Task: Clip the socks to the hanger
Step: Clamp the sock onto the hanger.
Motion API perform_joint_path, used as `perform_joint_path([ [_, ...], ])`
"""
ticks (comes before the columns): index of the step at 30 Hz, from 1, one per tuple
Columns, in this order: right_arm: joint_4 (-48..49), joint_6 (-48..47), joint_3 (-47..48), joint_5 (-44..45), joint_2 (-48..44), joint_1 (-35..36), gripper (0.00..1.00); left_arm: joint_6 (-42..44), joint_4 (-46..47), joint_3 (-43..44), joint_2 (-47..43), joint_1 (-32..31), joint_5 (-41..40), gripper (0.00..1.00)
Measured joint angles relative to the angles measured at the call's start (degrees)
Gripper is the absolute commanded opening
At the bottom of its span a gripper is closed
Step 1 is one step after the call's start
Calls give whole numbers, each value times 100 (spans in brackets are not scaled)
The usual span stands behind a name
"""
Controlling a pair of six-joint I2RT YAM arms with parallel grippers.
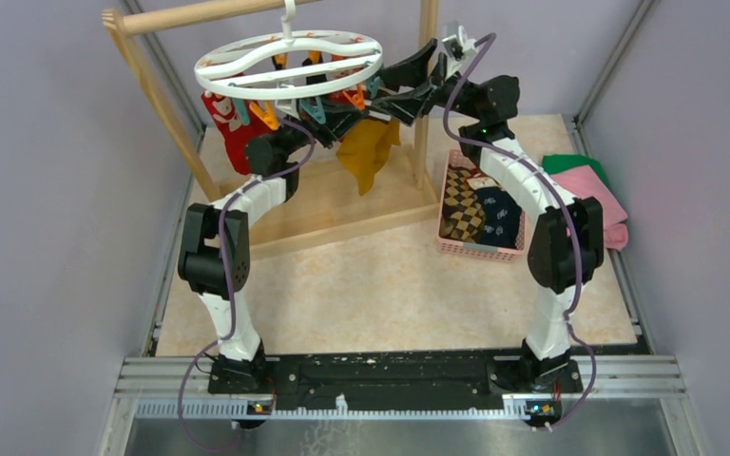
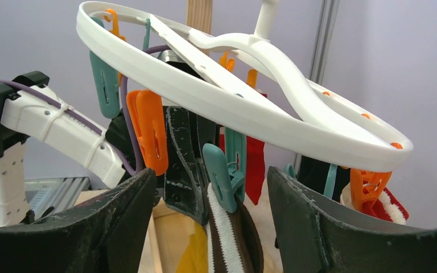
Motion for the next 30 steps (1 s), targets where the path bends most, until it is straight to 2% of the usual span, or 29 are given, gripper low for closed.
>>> perform_joint_path([
  [11, -15, 63, 275, 153, 127, 103, 70, -369, 0, 146, 4, 0, -282, 0],
  [30, -149, 254, 595, 579, 398, 348, 68, -588, -2, 151, 4, 0, -256, 0],
])
